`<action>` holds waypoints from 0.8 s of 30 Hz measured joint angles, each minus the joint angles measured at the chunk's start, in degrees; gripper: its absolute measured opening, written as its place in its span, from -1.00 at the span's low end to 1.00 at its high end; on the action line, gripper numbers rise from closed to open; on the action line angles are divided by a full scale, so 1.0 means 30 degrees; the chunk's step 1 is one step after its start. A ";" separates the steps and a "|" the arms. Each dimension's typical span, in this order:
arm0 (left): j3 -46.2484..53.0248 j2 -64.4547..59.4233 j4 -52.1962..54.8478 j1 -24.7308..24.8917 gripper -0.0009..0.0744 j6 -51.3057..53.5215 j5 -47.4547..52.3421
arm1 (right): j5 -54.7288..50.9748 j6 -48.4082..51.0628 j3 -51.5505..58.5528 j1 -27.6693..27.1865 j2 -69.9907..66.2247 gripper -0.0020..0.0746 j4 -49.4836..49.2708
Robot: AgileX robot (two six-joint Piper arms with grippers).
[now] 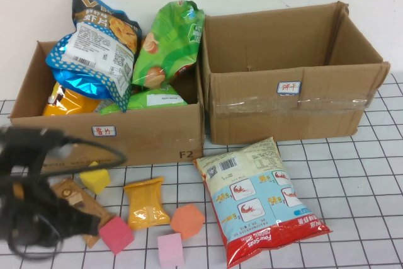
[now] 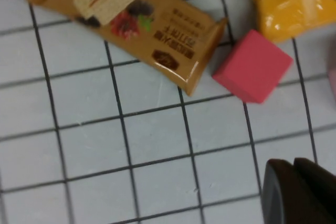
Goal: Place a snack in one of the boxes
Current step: Pick up the biscuit
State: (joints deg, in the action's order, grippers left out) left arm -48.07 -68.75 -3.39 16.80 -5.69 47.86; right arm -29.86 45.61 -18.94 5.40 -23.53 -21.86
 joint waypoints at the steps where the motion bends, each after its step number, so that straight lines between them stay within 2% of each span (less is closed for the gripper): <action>1: 0.0928 0.0276 0.0045 0.0000 -0.98 -0.1117 -0.1103 | 0.0000 0.0000 0.0000 0.0000 0.0000 -0.95 0.0000; 4: 0.3126 0.0544 0.0507 0.0000 -0.96 -0.5003 -0.3968 | 0.0000 0.0000 0.0000 0.0000 0.0000 -0.95 0.0000; 6: 0.3914 0.0449 0.0985 0.0000 -0.83 -0.6662 -0.5503 | 0.0000 0.0000 0.0000 0.0000 0.0000 -0.95 0.0000; 9: 0.4232 0.0014 0.1463 0.0000 -0.33 -0.7726 -0.6904 | 0.0000 0.0000 0.0000 0.0000 0.0000 -0.95 -0.0032; 12: 0.4241 -0.0738 0.2089 0.0000 0.40 -0.8816 -0.8350 | 0.0000 0.0000 0.0000 0.0000 0.0000 -0.95 -0.0038; 14: 0.4241 -0.1454 0.2528 0.0000 0.67 -1.0278 -0.9218 | 0.0000 0.0000 0.0000 0.0000 0.0000 -0.95 -0.0109; 17: 0.4241 -0.2680 0.3125 0.0000 0.81 -1.1788 -1.0479 | 0.0000 0.0000 0.0000 0.0000 0.0000 -0.95 -0.0301; 24: 0.4147 -0.5681 0.5437 0.0000 0.86 -1.5022 -1.2315 | 0.0000 0.0000 0.0000 0.0000 0.0000 -0.95 -0.0378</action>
State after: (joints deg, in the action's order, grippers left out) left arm -35.63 -85.80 12.92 16.80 -50.76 10.91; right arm -29.86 45.61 -18.94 5.40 -23.53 -23.00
